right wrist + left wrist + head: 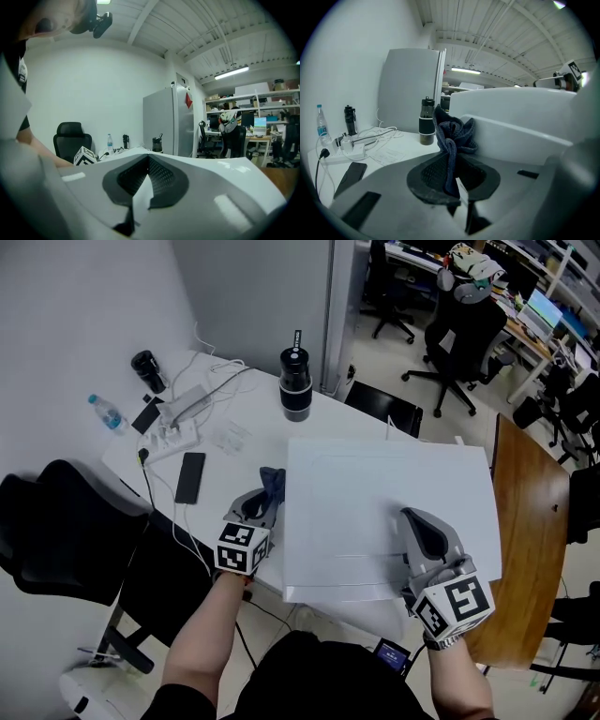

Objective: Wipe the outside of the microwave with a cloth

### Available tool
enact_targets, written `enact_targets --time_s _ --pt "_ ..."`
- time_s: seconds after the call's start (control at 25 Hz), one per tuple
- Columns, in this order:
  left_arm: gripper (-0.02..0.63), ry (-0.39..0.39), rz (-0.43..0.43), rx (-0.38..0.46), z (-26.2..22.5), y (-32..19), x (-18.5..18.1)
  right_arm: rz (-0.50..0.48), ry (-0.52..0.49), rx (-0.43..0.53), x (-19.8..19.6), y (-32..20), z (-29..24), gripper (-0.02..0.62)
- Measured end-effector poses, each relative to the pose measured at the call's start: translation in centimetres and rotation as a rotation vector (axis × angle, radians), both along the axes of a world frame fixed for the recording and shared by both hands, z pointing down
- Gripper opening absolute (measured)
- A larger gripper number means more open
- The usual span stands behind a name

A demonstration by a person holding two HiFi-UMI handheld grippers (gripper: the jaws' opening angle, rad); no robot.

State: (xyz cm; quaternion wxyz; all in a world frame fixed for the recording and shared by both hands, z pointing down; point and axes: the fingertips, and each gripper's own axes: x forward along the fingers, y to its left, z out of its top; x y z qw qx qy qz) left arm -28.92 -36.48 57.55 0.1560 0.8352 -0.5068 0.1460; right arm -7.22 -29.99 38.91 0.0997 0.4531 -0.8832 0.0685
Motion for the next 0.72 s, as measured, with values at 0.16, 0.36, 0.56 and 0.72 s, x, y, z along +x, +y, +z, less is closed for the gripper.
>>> enact_targets --time_s 0.16,0.36,0.56,0.72 --pt "0.057 0.003 0.0 -0.01 0.3 -1.5 -0.1 0.023 0.0 -0.002 0.5 -0.5 0.0 0.002" --pt "0.057 0.012 -0.008 -0.011 0.2 -3.1 -0.1 0.03 0.004 0.001 0.7 -0.7 -0.2 0.0" --pt "0.057 0.023 -0.029 -0.005 -0.4 -4.8 -0.2 0.034 0.005 0.0 0.8 -0.8 -0.4 0.002" --pt "0.057 0.022 -0.047 0.001 -1.1 -5.1 -0.7 0.039 0.003 0.0 0.9 -0.6 -0.6 0.002"
